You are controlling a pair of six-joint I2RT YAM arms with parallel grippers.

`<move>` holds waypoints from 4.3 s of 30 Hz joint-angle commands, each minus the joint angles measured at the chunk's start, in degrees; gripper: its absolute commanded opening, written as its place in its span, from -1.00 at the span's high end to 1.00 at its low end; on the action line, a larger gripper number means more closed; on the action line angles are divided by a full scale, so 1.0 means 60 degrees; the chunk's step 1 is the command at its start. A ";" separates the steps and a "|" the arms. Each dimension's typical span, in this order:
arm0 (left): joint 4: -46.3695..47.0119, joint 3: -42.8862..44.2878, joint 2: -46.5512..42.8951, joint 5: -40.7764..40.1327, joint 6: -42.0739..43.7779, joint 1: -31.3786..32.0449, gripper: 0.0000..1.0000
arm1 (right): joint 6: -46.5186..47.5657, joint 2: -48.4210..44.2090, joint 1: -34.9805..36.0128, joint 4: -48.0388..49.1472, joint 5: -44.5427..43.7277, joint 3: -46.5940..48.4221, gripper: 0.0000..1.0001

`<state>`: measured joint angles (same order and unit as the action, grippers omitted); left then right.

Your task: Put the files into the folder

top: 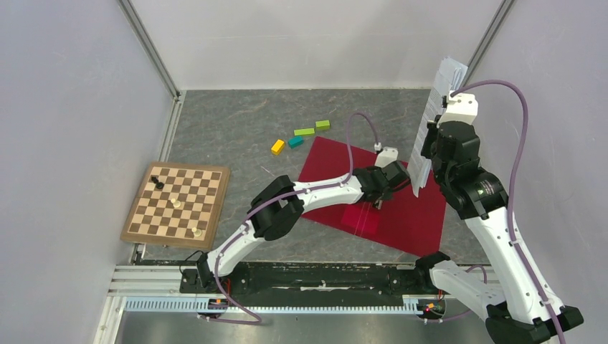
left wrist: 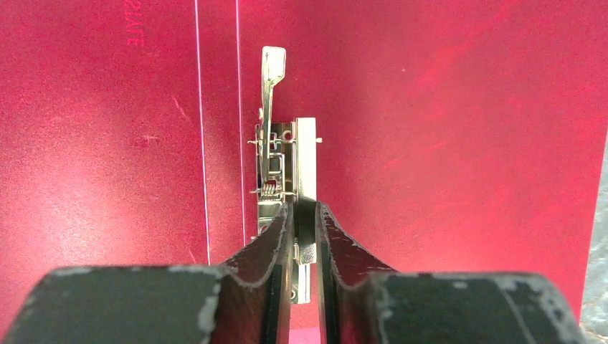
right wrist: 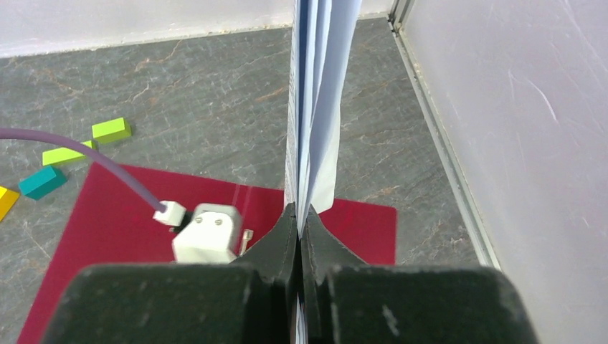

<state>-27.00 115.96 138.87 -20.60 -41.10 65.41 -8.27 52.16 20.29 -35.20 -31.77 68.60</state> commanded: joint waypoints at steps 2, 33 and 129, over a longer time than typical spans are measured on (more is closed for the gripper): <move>-0.0894 -0.2025 -0.1487 -0.1494 -0.1494 0.0005 0.95 | -0.0004 -0.0090 0.0031 0.0393 0.0536 -0.0303 1.00; 0.0385 -0.4709 -0.3053 0.0185 -0.0436 -0.2107 0.95 | -0.0281 -0.0265 0.0031 0.0832 0.1347 -0.1145 1.00; 0.7624 -1.0447 -1.2418 1.0341 -0.1543 -0.7066 0.04 | -0.2483 0.2088 0.0280 0.4898 1.1811 -0.0841 1.00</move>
<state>40.99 59.31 64.58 52.53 -65.49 17.78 -29.87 64.20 21.98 8.69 50.28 70.78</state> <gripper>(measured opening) 0.527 0.006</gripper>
